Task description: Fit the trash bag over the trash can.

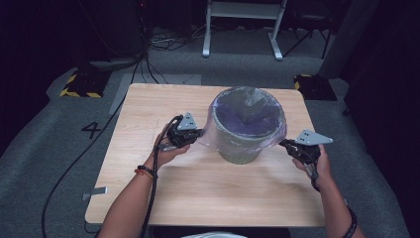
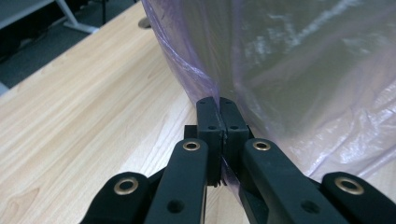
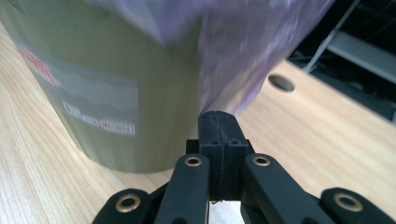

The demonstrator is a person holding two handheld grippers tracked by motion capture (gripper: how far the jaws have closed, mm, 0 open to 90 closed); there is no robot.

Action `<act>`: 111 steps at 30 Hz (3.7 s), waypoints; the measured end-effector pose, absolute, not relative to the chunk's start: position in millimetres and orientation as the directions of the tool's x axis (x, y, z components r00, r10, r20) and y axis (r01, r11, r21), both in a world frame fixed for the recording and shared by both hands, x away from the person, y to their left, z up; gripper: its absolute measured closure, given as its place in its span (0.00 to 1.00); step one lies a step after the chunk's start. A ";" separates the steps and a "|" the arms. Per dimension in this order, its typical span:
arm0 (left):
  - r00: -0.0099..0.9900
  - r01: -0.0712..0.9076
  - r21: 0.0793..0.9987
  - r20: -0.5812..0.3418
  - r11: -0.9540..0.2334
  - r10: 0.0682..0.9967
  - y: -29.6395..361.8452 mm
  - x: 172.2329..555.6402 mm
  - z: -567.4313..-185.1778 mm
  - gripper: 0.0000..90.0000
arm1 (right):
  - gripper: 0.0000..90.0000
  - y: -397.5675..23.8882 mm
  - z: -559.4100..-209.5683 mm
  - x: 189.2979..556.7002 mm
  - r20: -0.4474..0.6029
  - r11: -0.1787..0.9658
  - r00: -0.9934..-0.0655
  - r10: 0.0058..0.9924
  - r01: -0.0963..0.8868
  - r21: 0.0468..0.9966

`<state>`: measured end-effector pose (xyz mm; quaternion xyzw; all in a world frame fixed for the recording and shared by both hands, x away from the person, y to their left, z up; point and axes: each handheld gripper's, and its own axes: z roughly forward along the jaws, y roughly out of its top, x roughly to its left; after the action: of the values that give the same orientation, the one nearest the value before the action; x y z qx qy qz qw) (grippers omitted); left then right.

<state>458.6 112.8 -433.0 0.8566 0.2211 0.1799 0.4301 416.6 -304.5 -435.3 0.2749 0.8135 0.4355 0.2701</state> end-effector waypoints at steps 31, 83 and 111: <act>0.825 0.245 0.893 0.012 -0.377 0.564 122.1 440.0 -422.0 0.20 | 0.37 -335.6 -436.2 401.8 -0.138 0.340 -0.622 0.770 0.217 0.915; 0.848 0.232 0.822 0.090 -0.520 0.522 77.5 460.4 -442.8 1.00 | 1.00 -295.0 -423.2 410.4 -0.258 0.483 -0.712 0.653 0.129 0.866; 0.831 0.299 0.799 0.052 -0.522 0.554 83.6 470.7 -460.4 0.90 | 1.00 -299.6 -467.4 434.7 -0.121 0.418 -0.702 0.702 0.269 0.868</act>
<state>470.7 83.6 -460.4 0.8592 0.2483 0.1517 0.4209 434.7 -299.6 -467.4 0.3012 0.8065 0.4477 0.2419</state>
